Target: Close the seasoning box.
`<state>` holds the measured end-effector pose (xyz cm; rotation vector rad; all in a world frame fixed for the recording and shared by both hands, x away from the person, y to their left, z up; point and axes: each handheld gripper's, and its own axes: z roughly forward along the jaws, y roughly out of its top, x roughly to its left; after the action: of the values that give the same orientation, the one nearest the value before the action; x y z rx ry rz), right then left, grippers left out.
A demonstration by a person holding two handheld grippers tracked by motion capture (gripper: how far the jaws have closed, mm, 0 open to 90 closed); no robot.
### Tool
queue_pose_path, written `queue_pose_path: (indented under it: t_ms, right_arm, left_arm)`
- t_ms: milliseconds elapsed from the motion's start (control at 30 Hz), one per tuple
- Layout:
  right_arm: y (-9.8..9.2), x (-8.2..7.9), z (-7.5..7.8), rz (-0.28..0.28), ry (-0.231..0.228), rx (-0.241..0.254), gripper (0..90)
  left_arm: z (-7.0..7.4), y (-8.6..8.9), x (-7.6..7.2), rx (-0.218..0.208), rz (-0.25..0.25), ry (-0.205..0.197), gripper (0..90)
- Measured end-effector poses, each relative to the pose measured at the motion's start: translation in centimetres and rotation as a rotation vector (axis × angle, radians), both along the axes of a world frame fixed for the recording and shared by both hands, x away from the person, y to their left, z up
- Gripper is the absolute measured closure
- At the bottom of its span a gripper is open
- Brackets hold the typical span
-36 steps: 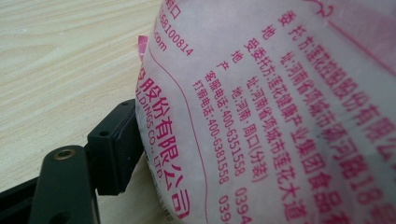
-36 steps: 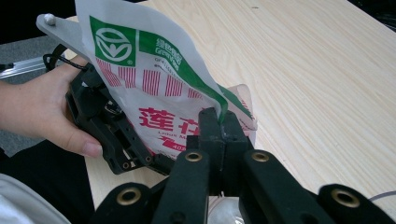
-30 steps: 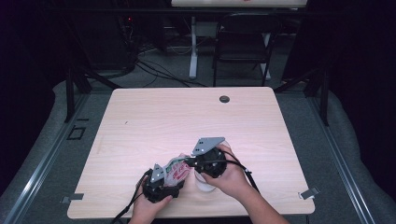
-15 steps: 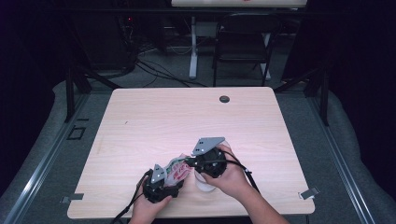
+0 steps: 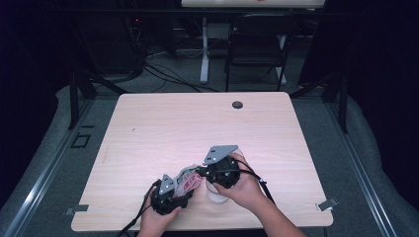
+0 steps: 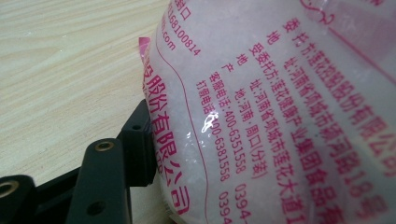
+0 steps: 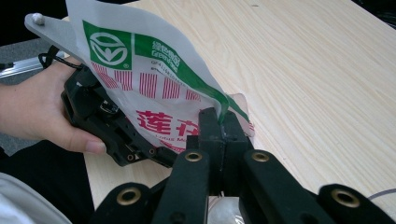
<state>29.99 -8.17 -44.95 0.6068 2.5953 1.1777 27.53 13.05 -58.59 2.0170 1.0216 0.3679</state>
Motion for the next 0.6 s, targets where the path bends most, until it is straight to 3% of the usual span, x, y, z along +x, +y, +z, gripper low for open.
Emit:
queue_pose_path:
  t_ms: [300,600]
  right_arm:
    - [-0.05,0.01,0.04,0.003,0.0,0.002,90.0]
    - [-0.19,0.0,0.13,0.006,-0.001,0.006,90.0]
  left_arm:
    - [0.14,0.15,0.06,-0.018,0.002,0.01,47.7]
    - [0.52,0.3,0.14,-0.003,-0.011,0.012,50.2]
